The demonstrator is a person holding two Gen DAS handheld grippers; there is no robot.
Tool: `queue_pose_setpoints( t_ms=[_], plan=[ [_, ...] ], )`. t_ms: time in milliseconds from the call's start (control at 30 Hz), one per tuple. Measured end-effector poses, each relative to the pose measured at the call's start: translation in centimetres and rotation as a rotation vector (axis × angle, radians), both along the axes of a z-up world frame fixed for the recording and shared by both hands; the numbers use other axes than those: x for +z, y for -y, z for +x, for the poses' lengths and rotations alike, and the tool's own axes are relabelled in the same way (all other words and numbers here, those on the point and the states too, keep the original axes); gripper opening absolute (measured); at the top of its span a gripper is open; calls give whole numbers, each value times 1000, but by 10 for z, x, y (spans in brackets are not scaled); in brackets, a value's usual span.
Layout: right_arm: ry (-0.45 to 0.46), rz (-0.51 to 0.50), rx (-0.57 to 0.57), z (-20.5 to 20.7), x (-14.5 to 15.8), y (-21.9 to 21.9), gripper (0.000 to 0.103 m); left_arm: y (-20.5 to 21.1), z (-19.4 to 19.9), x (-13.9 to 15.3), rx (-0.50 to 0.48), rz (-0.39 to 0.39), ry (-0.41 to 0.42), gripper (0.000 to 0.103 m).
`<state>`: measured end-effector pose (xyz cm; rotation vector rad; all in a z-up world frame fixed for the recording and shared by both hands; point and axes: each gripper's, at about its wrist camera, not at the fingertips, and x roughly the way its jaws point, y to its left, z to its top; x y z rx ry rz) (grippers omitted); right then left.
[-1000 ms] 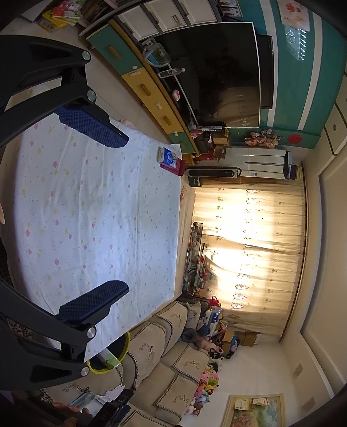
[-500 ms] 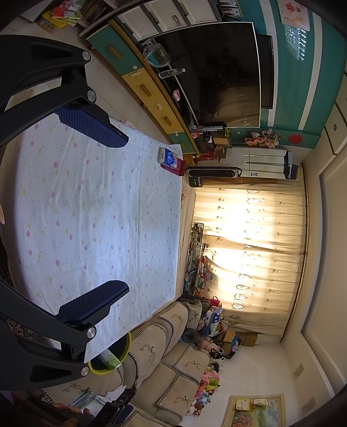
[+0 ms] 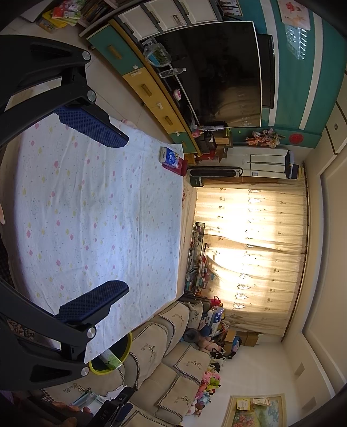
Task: Collect trash
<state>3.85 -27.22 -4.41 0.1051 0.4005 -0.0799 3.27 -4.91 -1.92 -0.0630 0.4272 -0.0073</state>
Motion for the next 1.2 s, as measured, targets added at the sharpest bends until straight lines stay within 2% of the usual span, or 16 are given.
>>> queue_pose_setpoints(
  t_ms=[500, 1200],
  plan=[
    [-2, 0, 2, 0, -1, -2, 96, 1, 2, -12, -9, -4, -5, 98],
    [-5, 2, 7, 2, -6, -5, 96, -3, 4, -15, -17, -12, -14, 98]
  ],
)
